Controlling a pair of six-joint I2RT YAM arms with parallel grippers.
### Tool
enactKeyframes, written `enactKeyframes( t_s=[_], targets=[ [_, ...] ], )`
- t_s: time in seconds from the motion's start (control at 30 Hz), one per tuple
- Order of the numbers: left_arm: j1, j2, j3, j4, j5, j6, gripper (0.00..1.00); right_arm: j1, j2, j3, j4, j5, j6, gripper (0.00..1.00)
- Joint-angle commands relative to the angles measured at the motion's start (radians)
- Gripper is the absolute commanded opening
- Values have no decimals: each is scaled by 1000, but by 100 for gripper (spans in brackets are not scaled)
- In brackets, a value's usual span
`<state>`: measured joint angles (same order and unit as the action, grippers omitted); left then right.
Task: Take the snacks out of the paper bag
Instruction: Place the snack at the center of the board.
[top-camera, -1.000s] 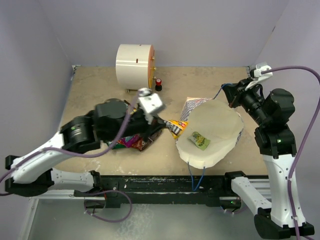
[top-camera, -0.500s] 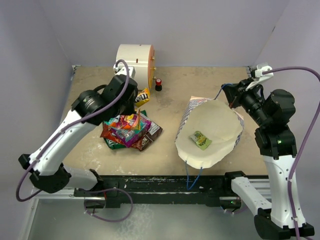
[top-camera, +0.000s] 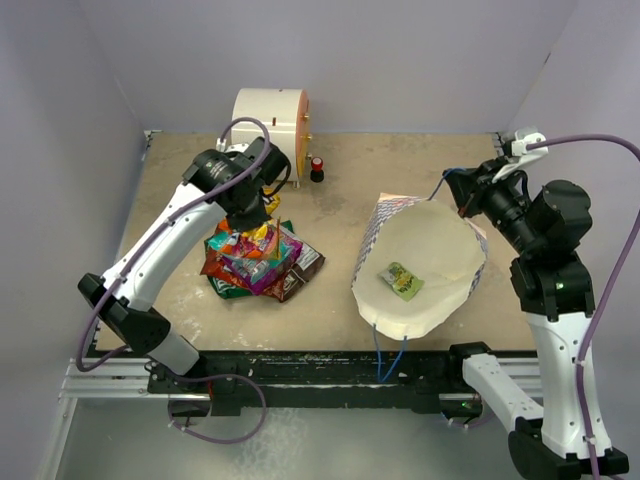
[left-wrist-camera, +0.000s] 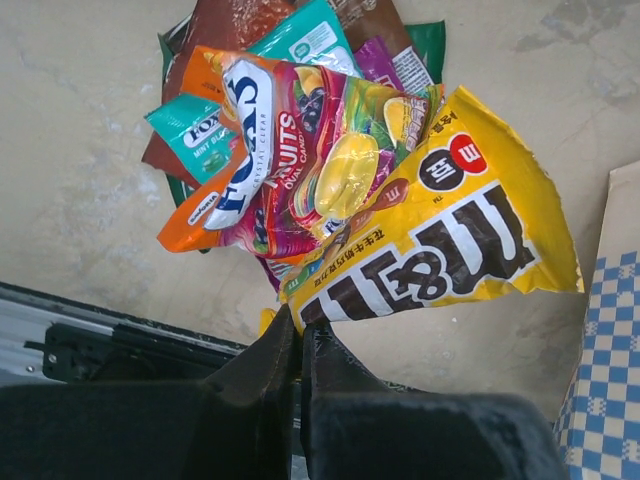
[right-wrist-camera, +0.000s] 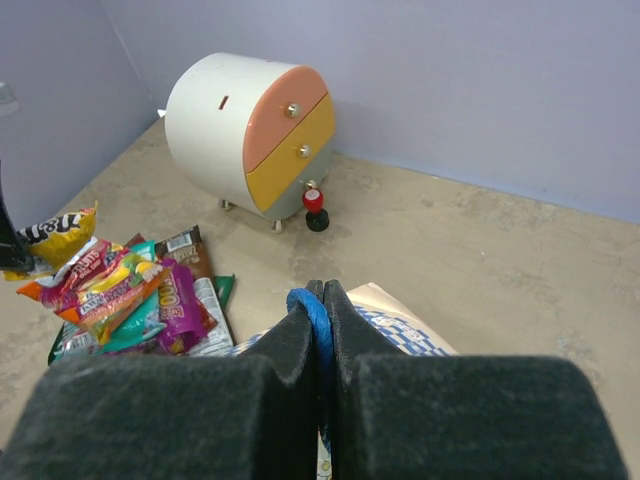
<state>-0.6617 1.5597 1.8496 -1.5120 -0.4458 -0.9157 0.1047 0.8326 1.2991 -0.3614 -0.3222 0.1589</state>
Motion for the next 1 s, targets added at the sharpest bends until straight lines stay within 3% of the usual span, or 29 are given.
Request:
enactKeyframes(
  t_s=[0.0,0.83,0.97],
  targets=[
    [13,-1,-17,-34,0,-153,0,0,-17,11,44,7,18,0],
    [74,136,-190,-22,-190,-212,0,0,-51,-22,52,22,18,0],
    [74,141,-199,-3,-180,-180,5,0,-46,-24,56,17,22,0]
  ],
)
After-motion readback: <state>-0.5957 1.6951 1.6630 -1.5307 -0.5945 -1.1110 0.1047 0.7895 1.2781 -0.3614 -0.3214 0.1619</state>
